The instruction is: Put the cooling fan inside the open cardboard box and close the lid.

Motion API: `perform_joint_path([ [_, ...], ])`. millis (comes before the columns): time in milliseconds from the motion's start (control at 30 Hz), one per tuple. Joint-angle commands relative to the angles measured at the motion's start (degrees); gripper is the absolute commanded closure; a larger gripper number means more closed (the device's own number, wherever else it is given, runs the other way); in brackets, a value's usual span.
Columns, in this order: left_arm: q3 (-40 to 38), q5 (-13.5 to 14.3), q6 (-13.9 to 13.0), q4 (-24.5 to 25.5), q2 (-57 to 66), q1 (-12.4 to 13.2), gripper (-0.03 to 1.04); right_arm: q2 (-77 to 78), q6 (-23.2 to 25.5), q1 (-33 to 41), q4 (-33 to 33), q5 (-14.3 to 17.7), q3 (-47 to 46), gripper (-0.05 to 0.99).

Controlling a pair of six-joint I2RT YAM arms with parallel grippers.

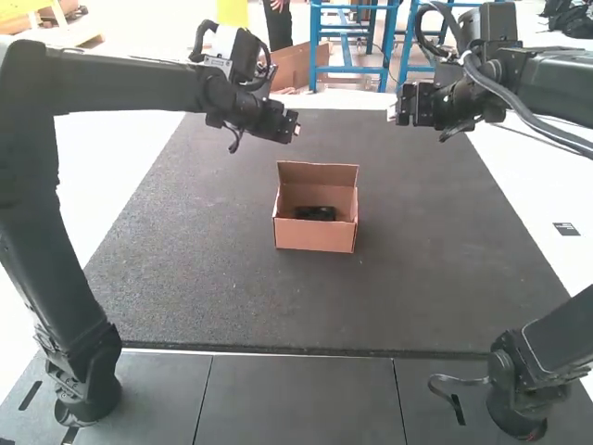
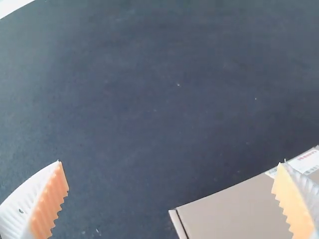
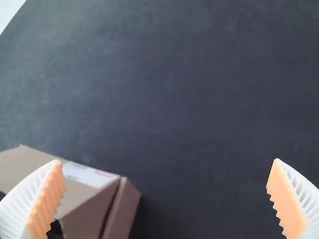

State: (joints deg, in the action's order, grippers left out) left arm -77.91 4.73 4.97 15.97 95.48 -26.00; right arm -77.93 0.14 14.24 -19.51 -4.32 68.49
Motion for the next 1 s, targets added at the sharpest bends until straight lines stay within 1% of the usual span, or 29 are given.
perform_joint_path([
  [0, -2.5, 0.5, -0.4, -0.5, 1.6, -0.6, 0.04, 1.3, -0.4, -1.2, 0.3, 1.6, -0.5, 0.01],
  [133, -2.7, 0.4, -0.6, 0.1, 3.6, -1.3, 0.04, 1.3, -0.4, -1.8, -0.8, 1.0, 0.0, 0.01],
  [233, -2.5, -0.1, -0.7, 1.4, 4.7, -1.3, 0.04, 1.2, -0.4, -2.0, -2.0, -0.3, 0.5, 0.01],
  [400, -2.2, -1.0, -0.8, 4.6, 5.9, -1.4, 0.04, 1.2, -0.3, -2.2, -2.4, -1.2, 0.6, 0.01],
  [500, -2.0, -1.1, -0.9, 6.4, 5.9, -1.4, 0.04, 1.2, -0.2, -2.6, -2.4, -2.2, 0.6, 0.01],
  [667, -0.8, -1.7, -0.4, 9.2, 5.9, -2.7, 0.04, 1.1, 0.1, -2.9, -2.4, -2.8, 0.5, 0.02],
  [733, 0.4, -1.7, -0.3, 8.9, 6.0, -3.4, 0.04, 1.1, 0.1, -2.9, -2.6, -3.2, 0.6, 0.02],
  [833, 3.2, -2.1, -0.5, 5.7, 6.9, -4.1, 0.04, 1.1, 0.2, -2.9, -3.4, -3.6, 0.7, 0.02],
  [967, 5.8, -2.1, -0.9, 2.7, 8.9, -4.2, 0.04, 1.3, 0.3, -2.9, -4.1, -3.7, 0.7, 0.02],
])
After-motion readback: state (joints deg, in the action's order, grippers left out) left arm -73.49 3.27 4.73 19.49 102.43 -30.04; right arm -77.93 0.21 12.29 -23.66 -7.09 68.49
